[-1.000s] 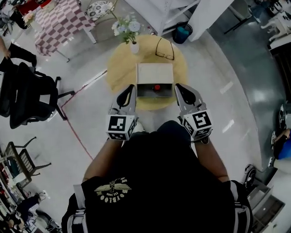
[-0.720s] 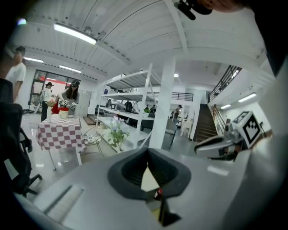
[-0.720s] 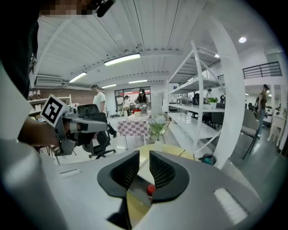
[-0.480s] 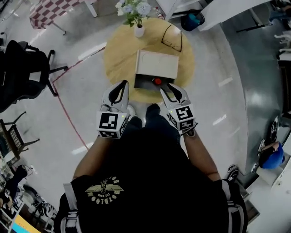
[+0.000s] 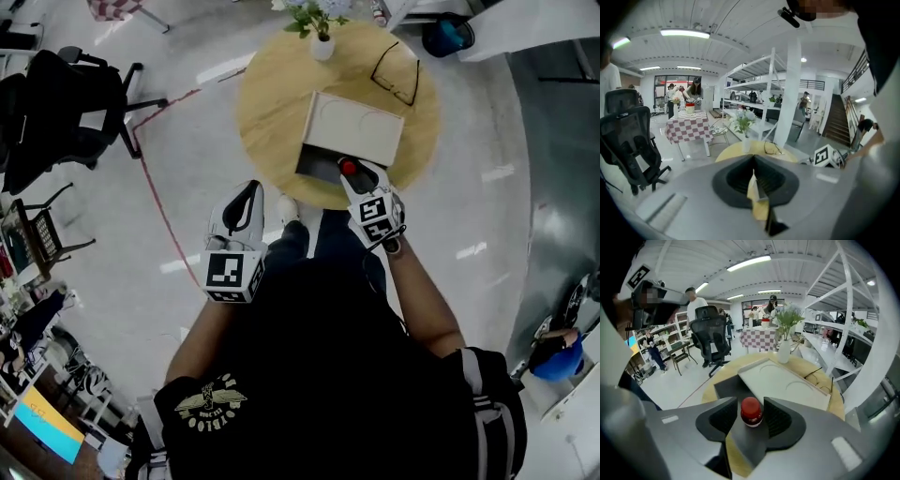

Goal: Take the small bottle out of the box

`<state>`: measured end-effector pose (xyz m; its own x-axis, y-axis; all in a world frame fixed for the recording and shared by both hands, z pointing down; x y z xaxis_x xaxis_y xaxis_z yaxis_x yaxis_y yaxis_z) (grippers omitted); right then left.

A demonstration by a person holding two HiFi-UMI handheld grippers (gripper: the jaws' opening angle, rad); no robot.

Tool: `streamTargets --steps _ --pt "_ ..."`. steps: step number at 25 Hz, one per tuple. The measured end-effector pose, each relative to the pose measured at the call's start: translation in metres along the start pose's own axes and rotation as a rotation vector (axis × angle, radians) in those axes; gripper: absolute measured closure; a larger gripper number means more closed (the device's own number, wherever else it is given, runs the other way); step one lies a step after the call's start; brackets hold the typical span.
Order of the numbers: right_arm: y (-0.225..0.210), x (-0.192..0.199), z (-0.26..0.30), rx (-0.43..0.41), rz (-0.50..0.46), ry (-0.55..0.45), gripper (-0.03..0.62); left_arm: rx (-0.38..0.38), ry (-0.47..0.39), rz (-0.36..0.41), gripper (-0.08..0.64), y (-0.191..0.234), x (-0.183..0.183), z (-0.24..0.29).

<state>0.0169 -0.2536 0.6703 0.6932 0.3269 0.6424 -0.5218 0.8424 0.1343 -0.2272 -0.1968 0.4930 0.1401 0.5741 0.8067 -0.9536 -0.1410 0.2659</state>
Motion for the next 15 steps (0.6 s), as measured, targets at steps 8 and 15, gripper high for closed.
streamTargets --steps 8,15 --pt "0.009 0.004 0.020 0.035 -0.058 0.039 0.440 -0.046 0.015 -0.028 0.560 0.008 0.016 0.001" --pt "0.018 -0.015 -0.016 0.045 -0.022 0.006 0.442 0.050 -0.045 0.019 0.560 0.005 -0.002 -0.006"
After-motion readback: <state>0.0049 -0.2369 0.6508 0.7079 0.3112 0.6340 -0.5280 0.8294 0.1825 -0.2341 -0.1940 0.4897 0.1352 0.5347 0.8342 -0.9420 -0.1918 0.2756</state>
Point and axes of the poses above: the fingertips, and each gripper's own axes: z forward along the fingers, y to its left, x out of its underside, the point moved 8 cm from there along -z, backward along the fingers, and after that the axes turned 11 degrees about -z, right-handed, at the moved point
